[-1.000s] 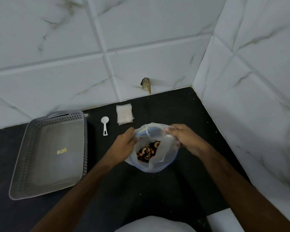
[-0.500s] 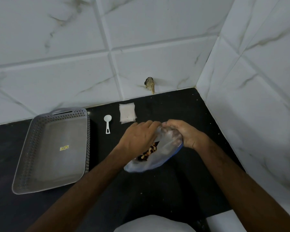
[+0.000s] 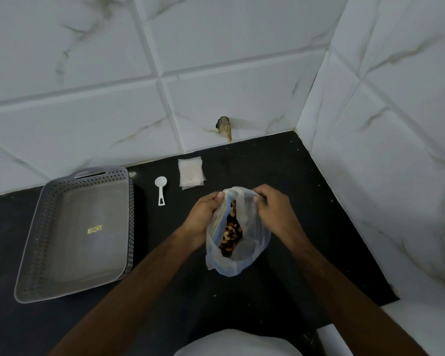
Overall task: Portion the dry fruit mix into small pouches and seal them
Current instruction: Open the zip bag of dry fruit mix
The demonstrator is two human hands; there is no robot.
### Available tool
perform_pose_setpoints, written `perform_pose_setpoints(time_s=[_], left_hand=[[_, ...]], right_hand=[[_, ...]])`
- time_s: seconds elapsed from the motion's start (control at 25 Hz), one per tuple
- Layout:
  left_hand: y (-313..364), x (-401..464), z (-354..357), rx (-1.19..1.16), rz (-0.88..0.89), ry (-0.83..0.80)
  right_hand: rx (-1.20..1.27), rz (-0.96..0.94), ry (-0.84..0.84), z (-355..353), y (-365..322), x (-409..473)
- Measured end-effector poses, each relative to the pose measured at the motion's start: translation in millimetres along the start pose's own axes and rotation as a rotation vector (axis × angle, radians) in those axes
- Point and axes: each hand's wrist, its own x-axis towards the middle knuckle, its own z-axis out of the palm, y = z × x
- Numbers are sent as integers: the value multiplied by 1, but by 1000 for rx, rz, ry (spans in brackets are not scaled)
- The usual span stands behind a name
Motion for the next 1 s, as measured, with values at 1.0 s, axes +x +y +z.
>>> perform_pose_setpoints(time_s=[1.0], left_hand=[[25,22,4,1920,560,112]], right_hand=[[-420,-89,-160,1,-14,-8]])
